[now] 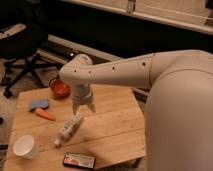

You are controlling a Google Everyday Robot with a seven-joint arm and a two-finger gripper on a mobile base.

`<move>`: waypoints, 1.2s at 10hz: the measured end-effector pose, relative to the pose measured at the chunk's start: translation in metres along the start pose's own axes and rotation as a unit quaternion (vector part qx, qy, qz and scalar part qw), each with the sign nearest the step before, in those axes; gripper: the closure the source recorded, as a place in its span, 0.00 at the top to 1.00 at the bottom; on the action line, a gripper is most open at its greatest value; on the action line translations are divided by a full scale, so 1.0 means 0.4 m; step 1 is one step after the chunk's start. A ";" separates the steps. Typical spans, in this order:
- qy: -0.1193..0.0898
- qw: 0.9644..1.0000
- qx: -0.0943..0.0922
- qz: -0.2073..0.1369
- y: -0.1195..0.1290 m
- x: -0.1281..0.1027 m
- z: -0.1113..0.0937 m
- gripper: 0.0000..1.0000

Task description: Place the white sponge in the ceramic bowl

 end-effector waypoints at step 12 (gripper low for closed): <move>-0.118 0.948 -0.046 -0.291 0.131 -0.249 -0.082 0.65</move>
